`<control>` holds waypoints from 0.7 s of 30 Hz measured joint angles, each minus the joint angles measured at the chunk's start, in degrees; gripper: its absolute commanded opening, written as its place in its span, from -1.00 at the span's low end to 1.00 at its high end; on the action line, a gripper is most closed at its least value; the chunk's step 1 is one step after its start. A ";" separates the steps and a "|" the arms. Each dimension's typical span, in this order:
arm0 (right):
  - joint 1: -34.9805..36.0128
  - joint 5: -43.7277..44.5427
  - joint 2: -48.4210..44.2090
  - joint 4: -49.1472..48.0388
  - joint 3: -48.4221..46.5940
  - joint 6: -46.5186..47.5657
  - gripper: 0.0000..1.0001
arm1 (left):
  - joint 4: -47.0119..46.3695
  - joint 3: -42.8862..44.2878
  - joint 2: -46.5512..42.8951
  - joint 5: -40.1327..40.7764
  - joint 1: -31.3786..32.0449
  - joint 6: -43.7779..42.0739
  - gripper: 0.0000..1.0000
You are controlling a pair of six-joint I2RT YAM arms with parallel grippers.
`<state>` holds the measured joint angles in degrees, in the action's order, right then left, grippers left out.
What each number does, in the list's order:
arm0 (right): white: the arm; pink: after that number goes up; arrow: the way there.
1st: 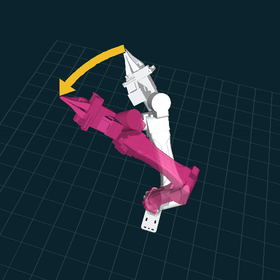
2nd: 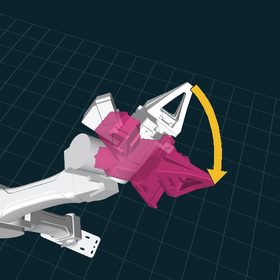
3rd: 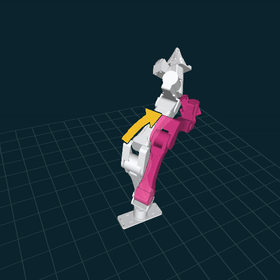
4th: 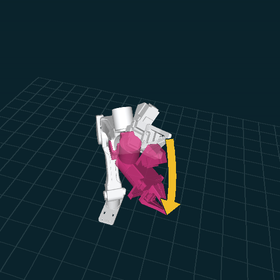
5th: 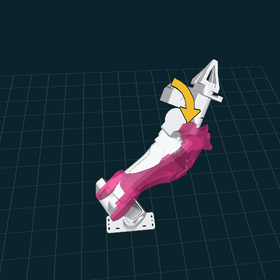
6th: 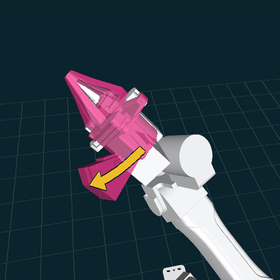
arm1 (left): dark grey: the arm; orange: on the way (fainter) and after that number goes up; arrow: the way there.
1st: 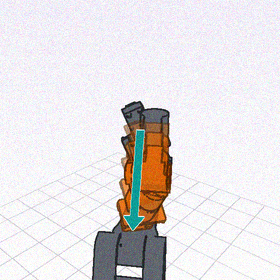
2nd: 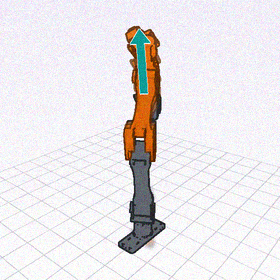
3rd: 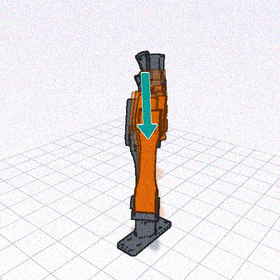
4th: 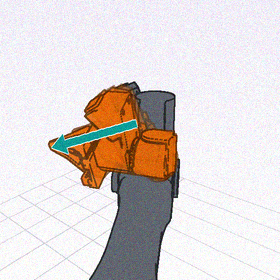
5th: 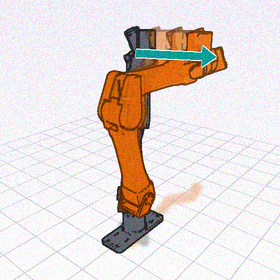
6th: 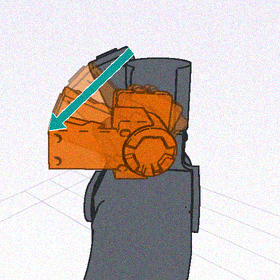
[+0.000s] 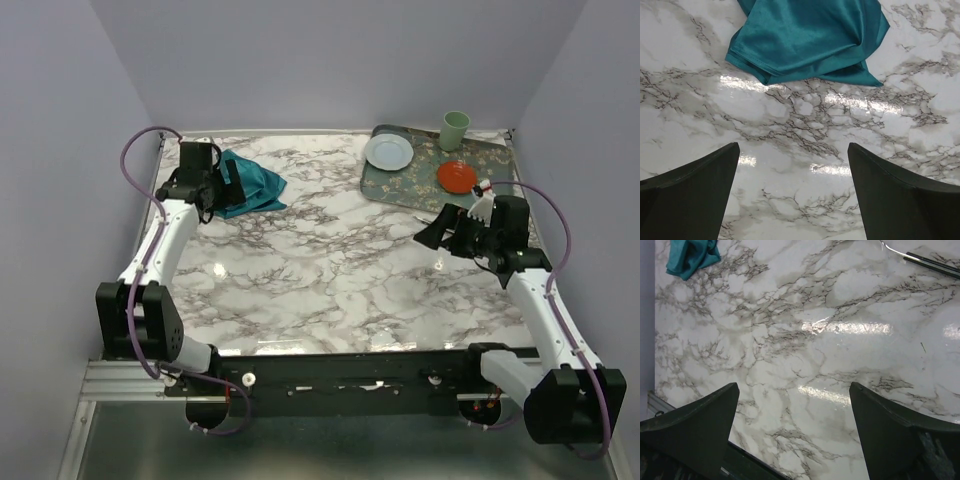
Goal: Fold the napkin, place the utensils inside, and roll it up
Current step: Flatten the napkin out
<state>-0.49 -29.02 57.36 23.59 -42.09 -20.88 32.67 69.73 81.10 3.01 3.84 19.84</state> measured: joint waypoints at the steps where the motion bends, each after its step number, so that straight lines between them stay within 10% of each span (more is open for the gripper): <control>1: 0.00 -0.37 0.39 -0.04 -0.70 0.09 1.00 | -0.13 0.83 1.57 0.04 -0.13 0.02 0.97; 21: 5.44 -6.91 10.43 -4.02 -7.54 2.36 1.00 | 2.71 27.43 38.18 -0.42 0.79 -11.32 0.80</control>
<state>4.95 -35.92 67.79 19.57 -49.63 -18.52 35.38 97.17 119.28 2.59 4.62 8.51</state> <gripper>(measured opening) 0.998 0.985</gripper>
